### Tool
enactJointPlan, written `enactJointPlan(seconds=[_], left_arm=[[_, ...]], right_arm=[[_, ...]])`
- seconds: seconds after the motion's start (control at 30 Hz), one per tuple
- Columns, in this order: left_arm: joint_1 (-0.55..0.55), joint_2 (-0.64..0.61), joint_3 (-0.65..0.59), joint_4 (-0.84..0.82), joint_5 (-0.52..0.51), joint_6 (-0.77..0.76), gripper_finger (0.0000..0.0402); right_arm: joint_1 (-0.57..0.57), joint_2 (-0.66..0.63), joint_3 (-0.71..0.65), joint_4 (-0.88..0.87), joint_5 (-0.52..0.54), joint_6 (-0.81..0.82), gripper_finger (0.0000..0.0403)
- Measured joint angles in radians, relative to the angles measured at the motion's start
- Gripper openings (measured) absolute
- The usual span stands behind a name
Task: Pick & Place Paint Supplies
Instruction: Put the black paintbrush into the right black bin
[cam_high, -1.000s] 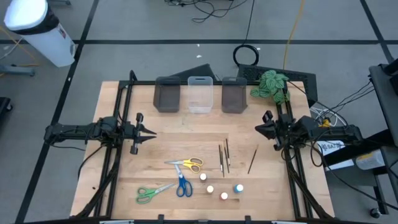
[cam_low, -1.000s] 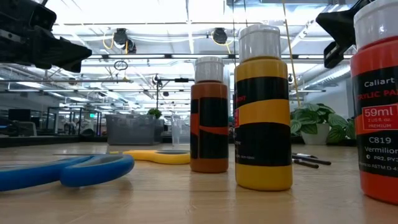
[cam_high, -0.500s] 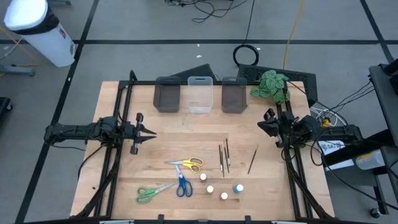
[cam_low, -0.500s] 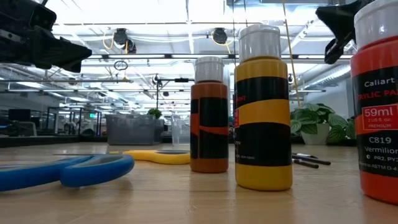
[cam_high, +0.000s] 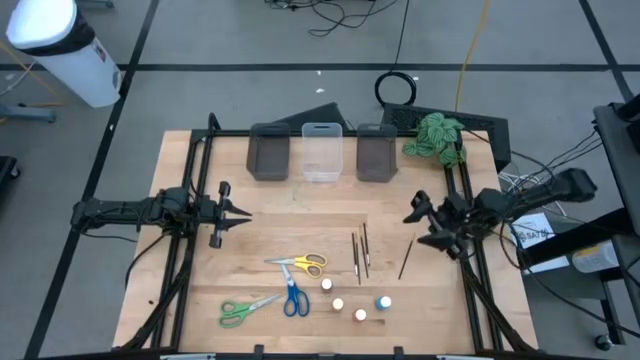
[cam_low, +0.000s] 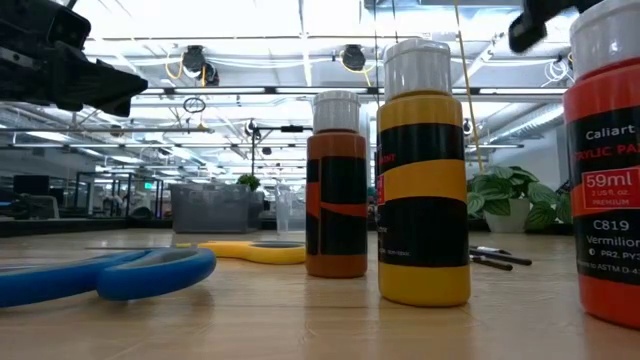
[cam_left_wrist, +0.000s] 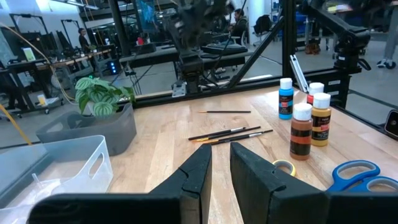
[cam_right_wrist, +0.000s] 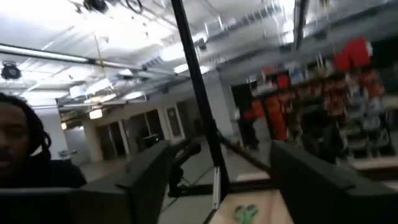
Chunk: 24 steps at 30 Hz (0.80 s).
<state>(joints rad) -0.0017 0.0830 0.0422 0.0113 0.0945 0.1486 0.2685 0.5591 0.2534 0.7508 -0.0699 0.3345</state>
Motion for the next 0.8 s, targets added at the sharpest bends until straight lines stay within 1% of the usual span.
enactJointPlan(seconds=[0.03,0.1,0.2,0.23,0.3,0.37,0.47,0.53,0.63,0.73,0.8], left_arm=[[0.000,0.000,0.000,0.000,0.000,0.000,0.0072],[0.000,0.000,0.000,0.000,0.000,0.000,0.0072],[0.000,0.000,0.000,0.000,0.000,0.000,0.0072],[0.000,0.000,0.000,0.000,0.000,0.000,0.0072],[0.000,0.000,0.000,0.000,0.000,0.000,0.0072],[0.000,0.000,0.000,0.000,0.000,0.000,0.0072],[0.000,0.000,0.000,0.000,0.000,0.000,0.0072],[0.000,0.000,0.000,0.000,0.000,0.000,0.0072],[0.000,0.000,0.000,0.000,0.000,0.000,0.0072],[0.000,0.000,0.000,0.000,0.000,0.000,0.0072],[0.000,0.000,0.000,0.000,0.000,0.000,0.0072]], right_arm=[[0.015,0.036,0.054,-0.086,0.025,0.037,0.0282],[0.033,0.112,0.188,-0.332,0.079,0.141,0.0294],[0.041,0.219,0.379,-0.771,0.162,0.354,0.0296],[0.041,0.251,0.431,-0.886,0.184,0.434,0.0293],[0.036,0.312,0.509,-1.119,0.226,0.612,0.0286],[0.021,0.363,0.539,-1.287,0.254,0.773,0.0279],[0.005,0.405,0.530,-1.447,0.257,0.965,0.0271],[0.006,0.426,0.500,-1.502,0.253,1.059,0.0268],[0.006,0.444,0.434,-1.512,0.219,1.157,0.0265],[0.007,0.452,0.380,-1.491,0.178,1.198,0.0265],[0.006,0.455,0.346,-1.482,0.174,1.210,0.0265]])
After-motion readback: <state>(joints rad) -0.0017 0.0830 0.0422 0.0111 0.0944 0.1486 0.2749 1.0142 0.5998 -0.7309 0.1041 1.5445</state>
